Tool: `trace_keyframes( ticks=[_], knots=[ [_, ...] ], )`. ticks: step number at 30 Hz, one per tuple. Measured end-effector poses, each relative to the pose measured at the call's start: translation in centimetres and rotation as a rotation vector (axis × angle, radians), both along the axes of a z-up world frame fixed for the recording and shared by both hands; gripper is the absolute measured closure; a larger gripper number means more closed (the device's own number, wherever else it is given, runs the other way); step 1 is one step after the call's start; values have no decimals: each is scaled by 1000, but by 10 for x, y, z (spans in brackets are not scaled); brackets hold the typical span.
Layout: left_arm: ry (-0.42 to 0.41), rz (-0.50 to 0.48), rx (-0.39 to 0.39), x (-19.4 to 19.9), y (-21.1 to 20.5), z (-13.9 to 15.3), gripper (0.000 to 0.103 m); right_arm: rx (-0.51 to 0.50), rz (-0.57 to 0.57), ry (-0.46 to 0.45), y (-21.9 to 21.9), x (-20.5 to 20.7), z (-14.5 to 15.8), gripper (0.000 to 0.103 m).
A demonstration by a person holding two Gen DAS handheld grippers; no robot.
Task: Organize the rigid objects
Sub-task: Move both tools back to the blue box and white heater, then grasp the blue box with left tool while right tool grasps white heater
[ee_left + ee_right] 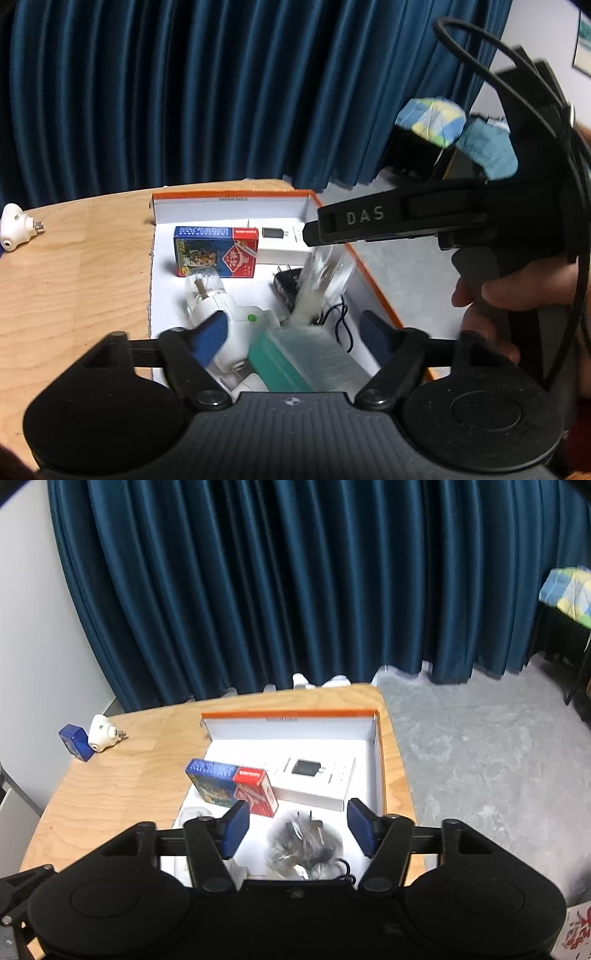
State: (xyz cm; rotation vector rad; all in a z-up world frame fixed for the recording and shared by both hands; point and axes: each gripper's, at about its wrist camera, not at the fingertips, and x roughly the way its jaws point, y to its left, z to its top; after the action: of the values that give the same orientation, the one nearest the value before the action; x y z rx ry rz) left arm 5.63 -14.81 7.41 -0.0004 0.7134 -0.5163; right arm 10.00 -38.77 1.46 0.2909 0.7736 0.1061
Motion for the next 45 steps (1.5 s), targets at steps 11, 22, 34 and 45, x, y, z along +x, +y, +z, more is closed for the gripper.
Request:
trace_keyframes(
  ticks=[11, 22, 34, 45],
  knots=[
    [-106, 184, -3, -21, 77, 30, 10, 42, 59, -109, 43, -15, 39, 26],
    [-43, 592, -69, 30, 217, 45, 0, 43, 231, -136, 135, 11, 48, 25],
    [151, 867, -175, 185, 290, 17, 0, 44, 351, -151, 182, 70, 31, 25],
    [272, 823, -116, 228, 309, -29, 65, 70, 393, -129, 204, 120, 6, 25]
  ],
)
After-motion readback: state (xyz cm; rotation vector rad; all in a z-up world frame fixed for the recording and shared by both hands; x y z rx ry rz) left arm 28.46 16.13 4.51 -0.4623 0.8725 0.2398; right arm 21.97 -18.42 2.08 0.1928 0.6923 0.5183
